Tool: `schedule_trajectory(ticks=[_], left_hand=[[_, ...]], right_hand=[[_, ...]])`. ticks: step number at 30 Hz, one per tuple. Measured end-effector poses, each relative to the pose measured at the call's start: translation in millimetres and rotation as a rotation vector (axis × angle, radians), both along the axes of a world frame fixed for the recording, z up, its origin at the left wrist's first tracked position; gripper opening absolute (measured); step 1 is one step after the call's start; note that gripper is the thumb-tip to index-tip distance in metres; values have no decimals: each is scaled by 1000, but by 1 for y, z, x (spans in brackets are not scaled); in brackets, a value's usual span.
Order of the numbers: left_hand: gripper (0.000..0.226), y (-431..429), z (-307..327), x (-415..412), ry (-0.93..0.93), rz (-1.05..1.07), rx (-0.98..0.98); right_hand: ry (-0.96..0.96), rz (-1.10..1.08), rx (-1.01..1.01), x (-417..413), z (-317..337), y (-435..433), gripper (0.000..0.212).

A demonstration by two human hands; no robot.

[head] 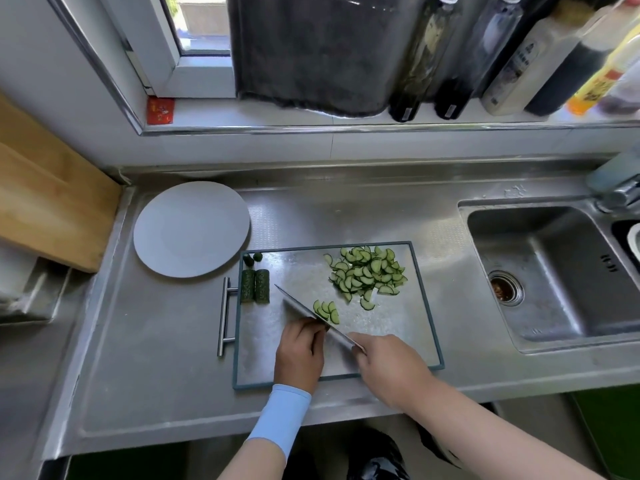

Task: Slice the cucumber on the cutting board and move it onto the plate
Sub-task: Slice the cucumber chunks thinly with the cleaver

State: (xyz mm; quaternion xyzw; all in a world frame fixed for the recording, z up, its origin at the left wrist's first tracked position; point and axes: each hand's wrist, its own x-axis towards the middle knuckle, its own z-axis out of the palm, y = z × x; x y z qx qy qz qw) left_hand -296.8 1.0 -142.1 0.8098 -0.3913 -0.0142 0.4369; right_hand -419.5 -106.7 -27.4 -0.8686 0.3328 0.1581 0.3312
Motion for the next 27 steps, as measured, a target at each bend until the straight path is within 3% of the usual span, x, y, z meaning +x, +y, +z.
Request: schedule_trajectory(ticks=[16, 27], left_hand=[[19, -5, 15, -5, 83, 103, 130], [19, -12, 24, -13, 141, 222, 244]], right_hand=[[-43, 25, -17, 9, -15, -1, 44], [-37, 99, -16, -12, -7, -11, 20]])
